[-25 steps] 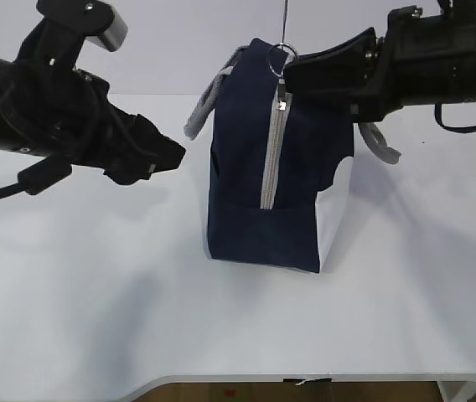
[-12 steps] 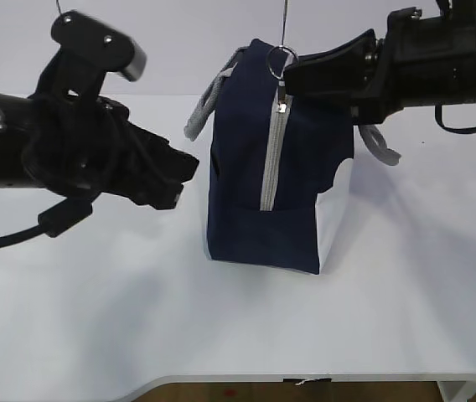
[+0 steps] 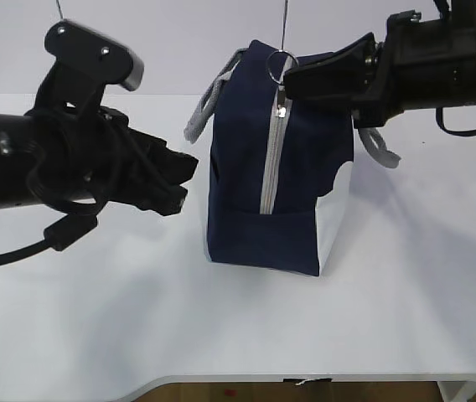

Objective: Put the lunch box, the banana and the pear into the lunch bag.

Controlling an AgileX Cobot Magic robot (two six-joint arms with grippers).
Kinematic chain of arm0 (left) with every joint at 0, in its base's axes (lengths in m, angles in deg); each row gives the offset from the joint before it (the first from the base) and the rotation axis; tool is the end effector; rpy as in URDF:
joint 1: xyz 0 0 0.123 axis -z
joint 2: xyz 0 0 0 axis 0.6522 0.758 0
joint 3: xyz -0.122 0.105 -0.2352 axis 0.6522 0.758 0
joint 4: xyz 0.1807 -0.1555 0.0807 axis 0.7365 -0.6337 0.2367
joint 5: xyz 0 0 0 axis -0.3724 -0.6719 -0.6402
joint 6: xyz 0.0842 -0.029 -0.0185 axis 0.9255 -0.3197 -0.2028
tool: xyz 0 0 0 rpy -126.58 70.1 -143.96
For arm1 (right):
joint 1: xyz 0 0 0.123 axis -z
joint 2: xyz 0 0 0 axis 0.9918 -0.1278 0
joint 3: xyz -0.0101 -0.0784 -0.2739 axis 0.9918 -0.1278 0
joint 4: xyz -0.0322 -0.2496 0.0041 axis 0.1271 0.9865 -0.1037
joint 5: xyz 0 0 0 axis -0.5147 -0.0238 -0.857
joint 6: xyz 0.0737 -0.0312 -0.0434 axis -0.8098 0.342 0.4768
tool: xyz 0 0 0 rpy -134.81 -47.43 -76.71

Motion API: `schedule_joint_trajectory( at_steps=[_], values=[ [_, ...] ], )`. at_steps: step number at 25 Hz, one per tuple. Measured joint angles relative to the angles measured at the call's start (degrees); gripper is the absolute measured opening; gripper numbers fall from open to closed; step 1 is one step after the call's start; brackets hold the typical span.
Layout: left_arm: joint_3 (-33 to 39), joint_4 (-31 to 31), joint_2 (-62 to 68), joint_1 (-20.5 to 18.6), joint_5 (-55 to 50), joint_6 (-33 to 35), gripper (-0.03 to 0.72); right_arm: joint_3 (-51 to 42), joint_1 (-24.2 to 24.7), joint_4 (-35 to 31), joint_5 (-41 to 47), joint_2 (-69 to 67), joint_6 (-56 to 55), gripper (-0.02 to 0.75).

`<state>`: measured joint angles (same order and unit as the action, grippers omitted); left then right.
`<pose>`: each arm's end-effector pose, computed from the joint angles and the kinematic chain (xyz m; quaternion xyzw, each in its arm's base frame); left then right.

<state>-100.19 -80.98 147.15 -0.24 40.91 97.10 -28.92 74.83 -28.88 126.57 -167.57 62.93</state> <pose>0.2407 -0.1952 0.2470 0.2783 0.8072 -0.1430 0.5005 0.3027 0.1091 0.3068 -0.3924 0.6966 0.2844 0.5291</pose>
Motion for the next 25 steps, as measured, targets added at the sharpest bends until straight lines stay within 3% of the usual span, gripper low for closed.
schedule_joint_trajectory(
  at_steps=[4, 12, 25],
  values=[
    [0.2, -0.9, 0.0, 0.8, 2.0, -1.2, 0.35, 0.0, 0.0, 0.1, 0.0, 0.0, -0.1, 0.006],
    [0.4, -1.1, 1.0, 6.7, 9.2, -1.8, 0.326, 0.0, 0.0, 0.1, 0.0, 0.0, -0.1, 0.006],
    [0.4, -0.1, 5.2, 6.8, 15.0, -8.1, 0.309, 0.0, 0.0, 1.2, 0.0, 0.1, -0.8, 0.006]
  ],
)
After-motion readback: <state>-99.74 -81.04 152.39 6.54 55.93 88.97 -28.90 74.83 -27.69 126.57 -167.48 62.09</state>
